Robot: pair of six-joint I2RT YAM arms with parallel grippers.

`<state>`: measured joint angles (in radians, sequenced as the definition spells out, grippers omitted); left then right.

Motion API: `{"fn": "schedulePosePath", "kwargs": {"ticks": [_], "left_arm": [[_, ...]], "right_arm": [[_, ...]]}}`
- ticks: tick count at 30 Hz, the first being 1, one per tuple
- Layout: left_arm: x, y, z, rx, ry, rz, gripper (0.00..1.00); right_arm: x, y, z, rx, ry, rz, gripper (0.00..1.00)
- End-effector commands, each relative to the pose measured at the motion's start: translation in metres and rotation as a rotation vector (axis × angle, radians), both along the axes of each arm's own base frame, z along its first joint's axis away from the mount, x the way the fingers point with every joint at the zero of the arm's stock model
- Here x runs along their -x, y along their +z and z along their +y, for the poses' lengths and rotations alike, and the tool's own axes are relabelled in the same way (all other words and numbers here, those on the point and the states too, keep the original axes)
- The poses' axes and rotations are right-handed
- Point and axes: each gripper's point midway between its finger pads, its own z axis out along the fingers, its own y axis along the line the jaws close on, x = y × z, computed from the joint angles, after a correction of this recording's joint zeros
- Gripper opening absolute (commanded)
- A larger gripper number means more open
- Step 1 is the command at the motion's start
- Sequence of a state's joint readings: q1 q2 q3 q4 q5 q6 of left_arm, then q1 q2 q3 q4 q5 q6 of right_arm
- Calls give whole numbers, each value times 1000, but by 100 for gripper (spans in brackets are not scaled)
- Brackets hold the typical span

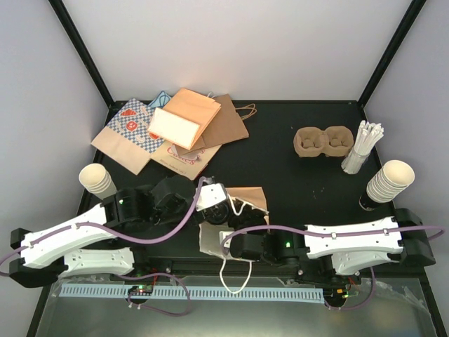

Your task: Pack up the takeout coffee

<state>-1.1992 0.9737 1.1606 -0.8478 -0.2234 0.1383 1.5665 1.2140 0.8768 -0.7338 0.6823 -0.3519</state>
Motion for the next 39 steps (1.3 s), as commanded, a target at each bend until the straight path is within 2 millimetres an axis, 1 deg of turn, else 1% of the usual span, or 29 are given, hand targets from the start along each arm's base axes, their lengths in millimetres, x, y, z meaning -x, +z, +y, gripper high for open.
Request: {"fn": "schedulePosePath", "kwargs": {"ticks": [1, 2, 3, 5, 7, 8, 9, 12, 14, 16, 18, 20, 21, 23, 26, 28, 30, 35, 36, 39], "left_arm": [[15, -6, 2, 42, -23, 81, 13], [19, -6, 0, 54, -40, 99, 20], [22, -6, -2, 66, -55, 114, 31], [29, 2, -4, 104, -80, 134, 47], [31, 20, -4, 167, -84, 134, 60], [32, 32, -2, 206, -81, 127, 68], [32, 44, 0, 245, -72, 119, 74], [27, 81, 13, 351, -11, 106, 84], [23, 100, 21, 396, 41, 115, 87], [15, 112, 30, 421, 118, 119, 92], [2, 115, 38, 427, 208, 131, 97], [-14, 108, 45, 414, 302, 163, 99], [-22, 100, 47, 398, 339, 188, 99], [-43, 78, 47, 361, 413, 266, 99], [-71, 46, 44, 337, 468, 378, 99], [-89, 26, 41, 310, 487, 411, 99], [-105, 10, 37, 293, 503, 434, 98], [-136, -16, 18, 298, 469, 523, 84], [-144, -29, 12, 277, 469, 548, 80], [-156, -49, 0, 237, 442, 599, 73]], "right_arm": [[1, 10, 9, -53, 12, -17, 56], [1, 9, 6, -52, 9, -16, 55], [1, 8, 4, -54, 7, -16, 55], [1, 7, -2, -56, 3, -18, 55], [0, 6, -6, -56, 1, -25, 55], [-1, 6, -8, -57, -1, -35, 55], [-1, 6, -10, -60, -2, -41, 55], [-1, 5, -13, -71, 6, -55, 55], [0, 5, -14, -76, 14, -63, 55], [1, 4, -15, -83, 21, -68, 55], [1, 4, -16, -91, 28, -70, 56], [2, -1, -18, -81, 41, -69, 56], [3, -4, -19, -77, 46, -71, 56], [3, -6, -20, -75, 49, -80, 56], [2, -7, -19, -79, 55, -94, 56], [0, -7, -18, -84, 52, -110, 55], [-2, -7, -18, -84, 49, -127, 54], [-3, -9, -16, -88, 55, -134, 54], [-3, -9, -17, -90, 56, -135, 54], [-3, -10, -18, -91, 58, -140, 54]]}}
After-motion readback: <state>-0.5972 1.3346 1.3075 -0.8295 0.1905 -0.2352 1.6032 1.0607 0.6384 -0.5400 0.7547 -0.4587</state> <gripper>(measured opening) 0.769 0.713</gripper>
